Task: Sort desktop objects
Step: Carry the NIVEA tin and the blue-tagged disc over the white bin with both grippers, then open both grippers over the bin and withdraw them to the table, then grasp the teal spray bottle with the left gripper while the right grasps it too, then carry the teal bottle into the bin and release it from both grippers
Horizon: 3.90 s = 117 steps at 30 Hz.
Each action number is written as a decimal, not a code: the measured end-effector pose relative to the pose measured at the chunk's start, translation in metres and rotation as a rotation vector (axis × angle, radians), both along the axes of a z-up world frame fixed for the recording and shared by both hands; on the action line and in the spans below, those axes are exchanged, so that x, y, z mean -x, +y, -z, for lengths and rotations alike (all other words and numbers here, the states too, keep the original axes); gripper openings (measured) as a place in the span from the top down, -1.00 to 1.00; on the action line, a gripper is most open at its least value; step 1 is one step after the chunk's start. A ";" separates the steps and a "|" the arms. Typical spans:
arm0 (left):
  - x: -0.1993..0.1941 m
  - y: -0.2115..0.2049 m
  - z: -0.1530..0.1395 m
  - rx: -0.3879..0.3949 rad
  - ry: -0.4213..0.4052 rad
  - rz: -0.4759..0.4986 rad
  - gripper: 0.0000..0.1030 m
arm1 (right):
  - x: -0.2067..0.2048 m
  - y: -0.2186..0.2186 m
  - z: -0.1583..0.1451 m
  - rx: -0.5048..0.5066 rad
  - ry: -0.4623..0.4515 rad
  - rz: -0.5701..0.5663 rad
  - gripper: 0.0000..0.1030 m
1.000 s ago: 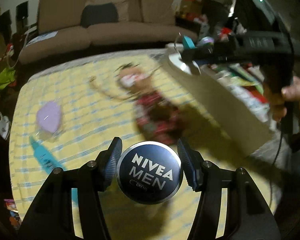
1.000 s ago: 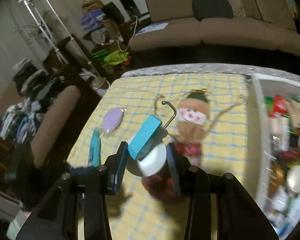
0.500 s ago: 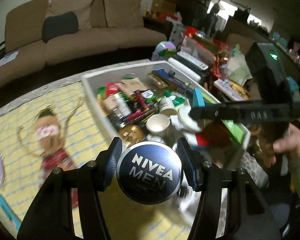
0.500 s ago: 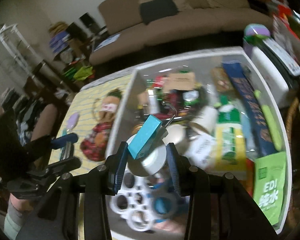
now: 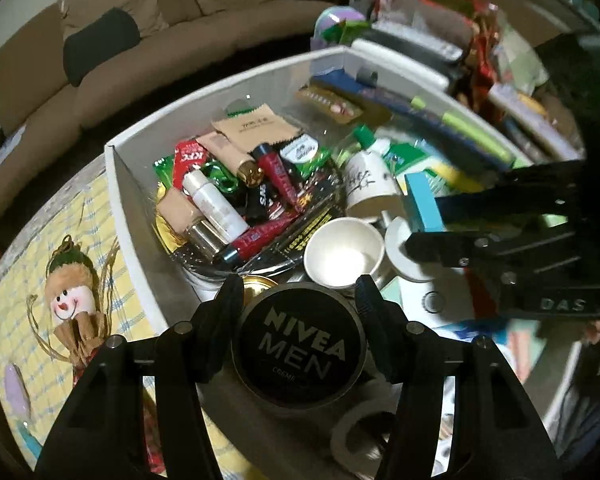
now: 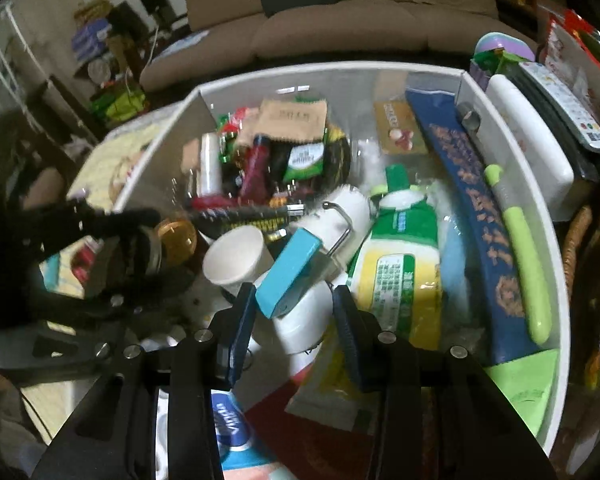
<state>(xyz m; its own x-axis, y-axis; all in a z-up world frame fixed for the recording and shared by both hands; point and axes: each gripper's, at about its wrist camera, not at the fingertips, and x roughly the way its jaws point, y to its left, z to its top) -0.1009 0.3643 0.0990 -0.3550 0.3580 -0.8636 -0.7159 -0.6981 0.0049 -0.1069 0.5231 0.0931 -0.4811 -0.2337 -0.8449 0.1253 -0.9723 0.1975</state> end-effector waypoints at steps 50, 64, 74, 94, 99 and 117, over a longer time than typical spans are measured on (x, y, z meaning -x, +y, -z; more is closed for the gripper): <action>-0.084 -0.440 -0.015 -0.208 0.120 -0.821 -1.00 | -0.058 -0.258 -0.060 0.205 0.144 -0.253 -0.99; -0.049 -0.449 0.035 -0.216 0.066 -0.851 -1.00 | -0.005 -0.323 -0.023 0.186 0.149 -0.230 -0.99; -0.011 -0.434 0.070 -0.159 0.049 -0.841 -0.55 | 0.051 -0.367 -0.001 0.144 0.161 -0.214 -0.99; -0.038 -0.456 0.085 -0.287 0.011 -0.777 0.38 | 0.099 -0.497 0.077 0.078 -0.221 -0.387 -0.47; -0.045 -0.453 0.084 -0.309 0.008 -0.777 0.38 | 0.086 -0.502 0.072 0.044 -0.192 -0.439 0.26; -0.090 -0.287 -0.038 -0.412 0.002 -0.520 0.37 | 0.018 -0.303 -0.061 0.287 -0.012 -0.319 0.47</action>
